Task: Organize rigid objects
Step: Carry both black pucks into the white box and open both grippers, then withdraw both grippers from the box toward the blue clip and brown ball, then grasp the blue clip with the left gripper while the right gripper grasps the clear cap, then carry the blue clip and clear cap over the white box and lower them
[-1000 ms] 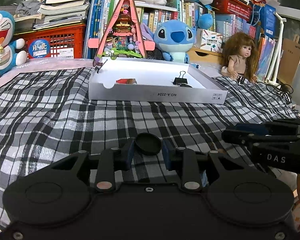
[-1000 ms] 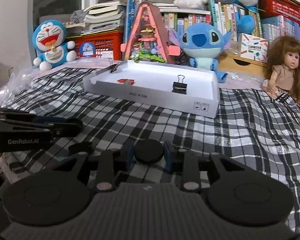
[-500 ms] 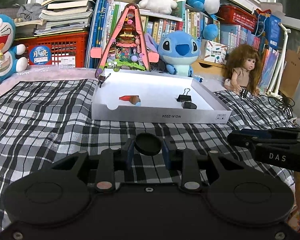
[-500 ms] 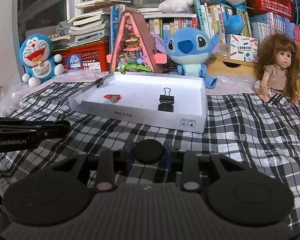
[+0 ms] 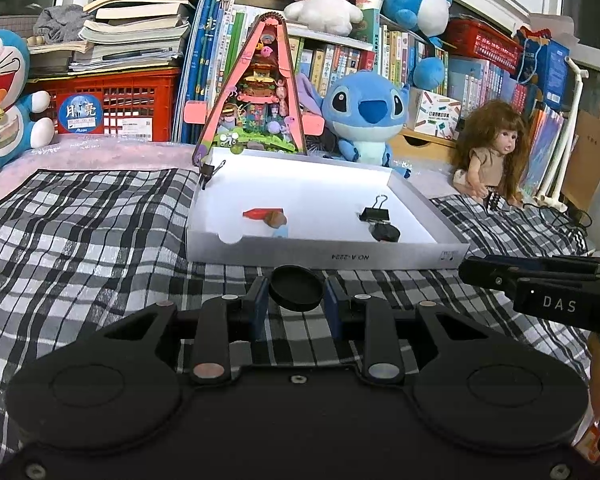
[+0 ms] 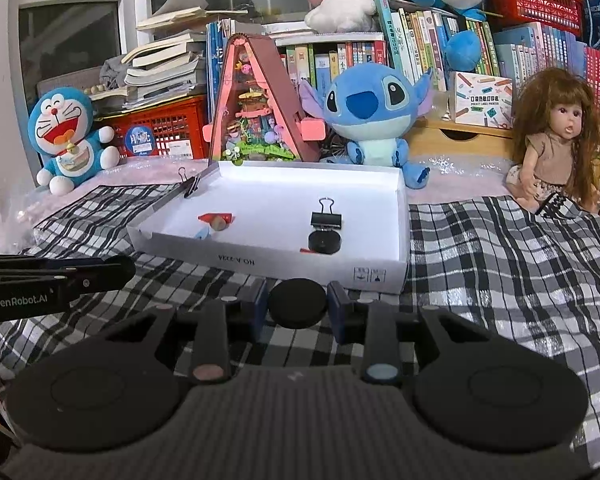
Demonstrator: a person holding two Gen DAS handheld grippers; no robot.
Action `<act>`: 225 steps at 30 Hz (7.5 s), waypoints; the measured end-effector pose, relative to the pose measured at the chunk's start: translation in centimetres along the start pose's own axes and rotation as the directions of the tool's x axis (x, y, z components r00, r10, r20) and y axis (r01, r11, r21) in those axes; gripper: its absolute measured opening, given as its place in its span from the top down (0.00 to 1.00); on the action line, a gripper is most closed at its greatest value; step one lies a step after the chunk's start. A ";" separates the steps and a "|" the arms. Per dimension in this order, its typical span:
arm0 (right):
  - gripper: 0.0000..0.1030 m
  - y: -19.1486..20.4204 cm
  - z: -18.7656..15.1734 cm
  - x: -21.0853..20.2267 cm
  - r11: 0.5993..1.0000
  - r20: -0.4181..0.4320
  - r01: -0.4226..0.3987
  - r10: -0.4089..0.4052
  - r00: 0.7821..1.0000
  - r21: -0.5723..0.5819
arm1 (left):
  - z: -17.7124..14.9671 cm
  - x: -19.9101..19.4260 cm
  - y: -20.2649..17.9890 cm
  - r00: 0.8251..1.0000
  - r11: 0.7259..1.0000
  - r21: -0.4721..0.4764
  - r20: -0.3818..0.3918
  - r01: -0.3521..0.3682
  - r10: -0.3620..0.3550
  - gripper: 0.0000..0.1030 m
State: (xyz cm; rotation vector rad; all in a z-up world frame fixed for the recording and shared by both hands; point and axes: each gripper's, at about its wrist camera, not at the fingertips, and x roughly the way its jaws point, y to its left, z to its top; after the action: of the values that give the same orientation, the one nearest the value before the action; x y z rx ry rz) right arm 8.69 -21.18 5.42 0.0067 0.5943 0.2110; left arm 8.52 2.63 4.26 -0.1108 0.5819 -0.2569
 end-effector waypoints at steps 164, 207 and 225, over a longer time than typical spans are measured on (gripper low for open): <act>0.28 4.1 -8.2 -5.1 0.945 -0.097 -0.193 0.173 0.980 -0.265 | -8.2 -5.0 -2.9 0.975 0.979 0.065 -0.125 0.195 -0.186 0.73; 0.68 3.1 -5.6 -4.5 0.984 -0.033 -0.156 0.154 0.987 -0.081 | -6.1 -6.5 -1.2 0.989 0.990 0.010 -0.021 0.144 -0.144 0.86; 0.68 0.5 -1.1 -2.3 0.997 -0.009 -0.071 0.071 0.997 0.027 | -1.0 -3.3 -0.4 0.996 0.996 -0.012 -0.006 0.091 -0.091 0.86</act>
State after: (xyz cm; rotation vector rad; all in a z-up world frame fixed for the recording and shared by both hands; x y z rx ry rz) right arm 6.17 -21.15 5.82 0.0531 0.6070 0.2720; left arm 5.20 3.14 5.21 -0.1477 0.5859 -0.3421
